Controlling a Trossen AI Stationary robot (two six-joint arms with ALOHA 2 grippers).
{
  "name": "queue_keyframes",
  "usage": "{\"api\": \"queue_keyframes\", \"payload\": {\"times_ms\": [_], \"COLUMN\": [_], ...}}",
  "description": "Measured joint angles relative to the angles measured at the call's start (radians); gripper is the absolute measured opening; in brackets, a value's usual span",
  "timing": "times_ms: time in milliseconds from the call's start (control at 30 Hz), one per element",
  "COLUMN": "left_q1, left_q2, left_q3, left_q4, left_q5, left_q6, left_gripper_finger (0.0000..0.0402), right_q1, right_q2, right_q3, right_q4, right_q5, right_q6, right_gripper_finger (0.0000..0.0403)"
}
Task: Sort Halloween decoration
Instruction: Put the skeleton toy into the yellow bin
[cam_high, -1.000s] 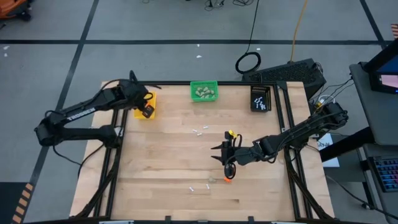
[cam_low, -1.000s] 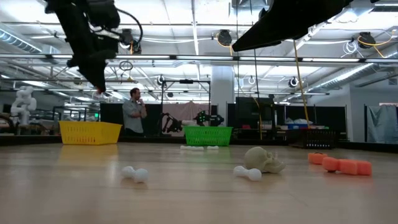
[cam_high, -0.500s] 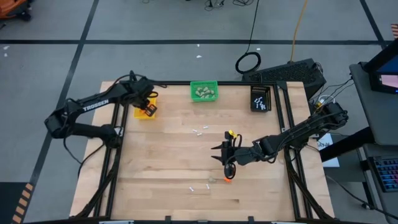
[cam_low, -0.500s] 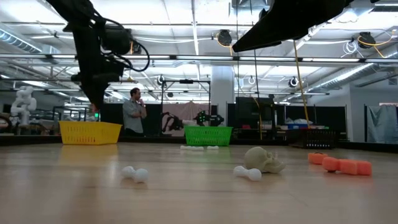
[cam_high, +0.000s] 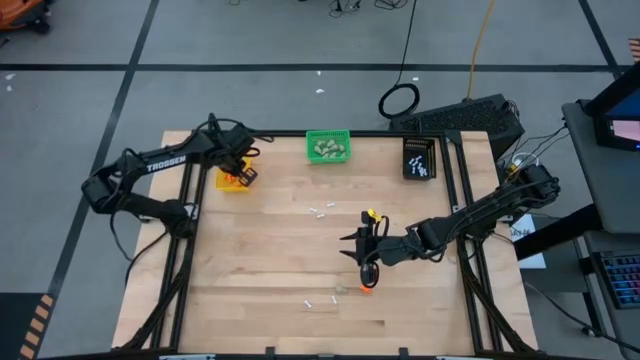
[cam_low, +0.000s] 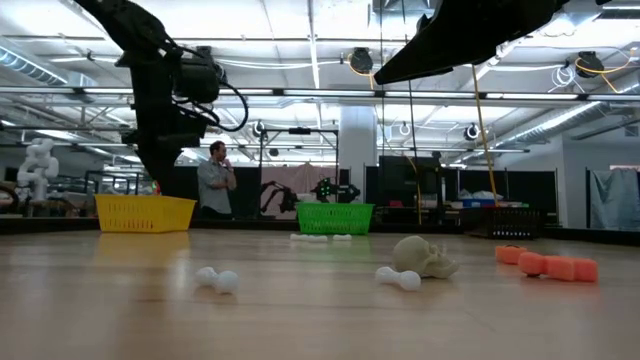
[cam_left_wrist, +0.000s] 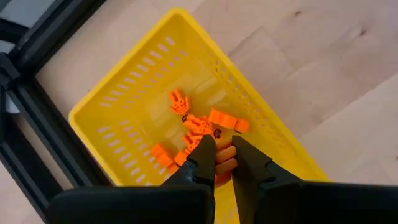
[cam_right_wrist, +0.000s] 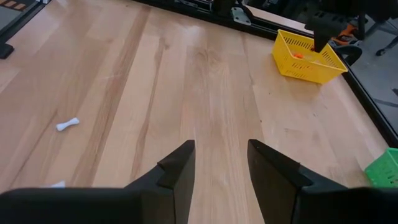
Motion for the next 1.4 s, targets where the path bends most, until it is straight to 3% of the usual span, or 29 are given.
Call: {"api": "queue_keyframes", "payload": {"times_ms": [733,1167,1400], "left_q1": [0.000,0.000,0.000], "left_q2": [0.014,0.014,0.014], "left_q3": [-0.049,-0.049,-0.051], "left_q4": [0.102,0.132,0.144], "left_q5": [-0.027,-0.125,-0.122], "left_q6": [-0.060,-0.063,-0.040], "left_gripper_finger": [0.0022,0.0022,0.0022], "right_q1": [0.000,0.000,0.000], "right_q2": [0.000,0.000,0.000], "right_q3": [0.000,0.000,0.000], "right_q4": [-0.016,-0.018,-0.018], "right_q5": [0.000,0.000,0.000], "right_q6": [0.000,0.000,0.000], "right_gripper_finger": [0.0132,0.0132,0.0132]}}
